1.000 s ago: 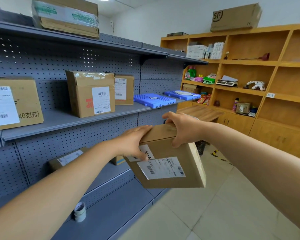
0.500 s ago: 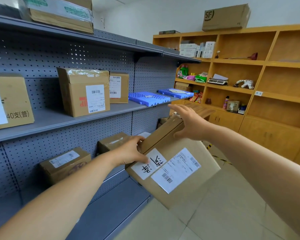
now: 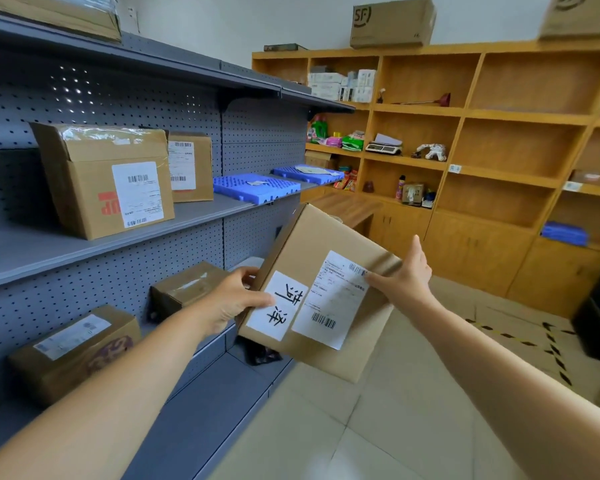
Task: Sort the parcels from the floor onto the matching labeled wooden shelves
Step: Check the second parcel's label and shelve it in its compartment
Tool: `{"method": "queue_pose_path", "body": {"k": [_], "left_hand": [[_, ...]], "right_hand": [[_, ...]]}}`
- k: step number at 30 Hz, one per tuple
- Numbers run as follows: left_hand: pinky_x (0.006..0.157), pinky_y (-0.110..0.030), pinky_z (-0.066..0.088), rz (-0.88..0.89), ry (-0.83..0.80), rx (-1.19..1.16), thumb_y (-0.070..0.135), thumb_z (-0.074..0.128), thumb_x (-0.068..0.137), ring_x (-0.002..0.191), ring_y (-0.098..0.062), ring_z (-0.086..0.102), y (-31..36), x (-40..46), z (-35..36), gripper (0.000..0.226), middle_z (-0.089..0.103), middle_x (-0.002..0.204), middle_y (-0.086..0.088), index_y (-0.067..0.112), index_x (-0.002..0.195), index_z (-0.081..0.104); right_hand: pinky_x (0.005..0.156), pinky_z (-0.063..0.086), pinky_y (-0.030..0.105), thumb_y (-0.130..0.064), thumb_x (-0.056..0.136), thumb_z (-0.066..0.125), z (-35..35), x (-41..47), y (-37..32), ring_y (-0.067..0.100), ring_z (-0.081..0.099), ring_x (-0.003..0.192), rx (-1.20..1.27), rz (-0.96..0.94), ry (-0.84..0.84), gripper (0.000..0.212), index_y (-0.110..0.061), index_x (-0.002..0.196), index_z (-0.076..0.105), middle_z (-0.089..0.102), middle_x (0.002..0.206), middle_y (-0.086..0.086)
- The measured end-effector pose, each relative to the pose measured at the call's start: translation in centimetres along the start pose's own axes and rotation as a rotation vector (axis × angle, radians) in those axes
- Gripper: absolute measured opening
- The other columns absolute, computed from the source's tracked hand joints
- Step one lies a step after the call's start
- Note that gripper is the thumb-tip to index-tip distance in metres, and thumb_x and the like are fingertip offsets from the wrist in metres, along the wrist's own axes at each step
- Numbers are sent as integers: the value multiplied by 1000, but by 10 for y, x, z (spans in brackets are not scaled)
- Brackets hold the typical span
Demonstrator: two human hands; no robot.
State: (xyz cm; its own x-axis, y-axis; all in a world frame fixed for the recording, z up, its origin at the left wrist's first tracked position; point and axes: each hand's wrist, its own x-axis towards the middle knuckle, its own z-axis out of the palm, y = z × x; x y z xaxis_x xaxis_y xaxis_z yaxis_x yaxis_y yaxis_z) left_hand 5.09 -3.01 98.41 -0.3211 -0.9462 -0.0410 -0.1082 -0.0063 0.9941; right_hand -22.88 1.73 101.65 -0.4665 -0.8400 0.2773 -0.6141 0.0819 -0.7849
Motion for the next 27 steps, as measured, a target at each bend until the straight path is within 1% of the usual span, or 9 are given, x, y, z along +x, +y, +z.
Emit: {"method": "queue_pose_path", "body": {"k": [4,7,11,14,17,20,23,25,27], "left_hand": [[67,-33,49,-23,-27,-118,4,74,68,81,-21,62,-10,19,16,57,64,104,-11,12,119,50],[67,-34,50,-50,-56,-216,5,73,71,83,-24,63,-17,33,34,52,66,101,-10,12,118,51],[68,-34,50,-66,-104,-264,3,66,79,82,-23,63,-15,45,73,27,67,94,-8,17,100,57],[66,-33,49,-50,-149,-266,5,68,77,81,-21,63,-9,55,102,38,67,95,-7,14,112,54],[68,-33,49,1,-173,-256,8,71,76,86,-20,64,-3,69,135,52,66,101,-5,16,123,48],[76,-36,51,57,-166,-253,10,68,80,97,-24,63,2,85,170,60,62,114,-9,19,131,39],[88,-42,51,104,-196,-213,19,70,77,104,-26,62,5,103,204,63,58,122,-11,31,129,37],[88,-41,51,121,-219,-187,19,66,83,105,-23,62,7,117,228,55,57,125,-8,36,127,37],[88,-39,51,129,-238,-154,25,70,79,107,-21,62,8,130,252,62,56,128,-5,39,130,36]], "right_hand": [[115,22,52,-29,68,81,-7,-15,32,27,13,144,93,122,-27,119,-24,149,-5,10,158,1],[109,34,51,-25,69,81,-15,-27,55,26,28,138,234,181,-101,117,-29,148,-6,17,154,2],[85,51,32,-15,77,74,-36,-35,74,21,51,114,329,184,-130,98,-34,144,6,45,127,-1],[73,49,24,-15,78,73,-55,-30,86,12,52,101,362,198,-93,90,-36,141,13,48,114,-9],[74,49,27,-19,77,74,-72,-19,103,12,53,97,388,233,-19,86,-35,139,16,48,111,-6],[78,50,31,-19,78,74,-90,-4,122,12,54,97,411,236,35,86,-33,139,15,48,109,-6],[79,50,32,-18,78,73,-109,16,145,13,54,99,429,233,42,87,-33,139,13,48,117,-1],[79,49,32,-18,78,73,-121,31,160,17,53,102,434,232,40,88,-32,139,12,47,120,1],[81,50,32,-18,77,73,-133,46,177,18,52,103,434,226,43,89,-31,140,12,45,121,2]]}}
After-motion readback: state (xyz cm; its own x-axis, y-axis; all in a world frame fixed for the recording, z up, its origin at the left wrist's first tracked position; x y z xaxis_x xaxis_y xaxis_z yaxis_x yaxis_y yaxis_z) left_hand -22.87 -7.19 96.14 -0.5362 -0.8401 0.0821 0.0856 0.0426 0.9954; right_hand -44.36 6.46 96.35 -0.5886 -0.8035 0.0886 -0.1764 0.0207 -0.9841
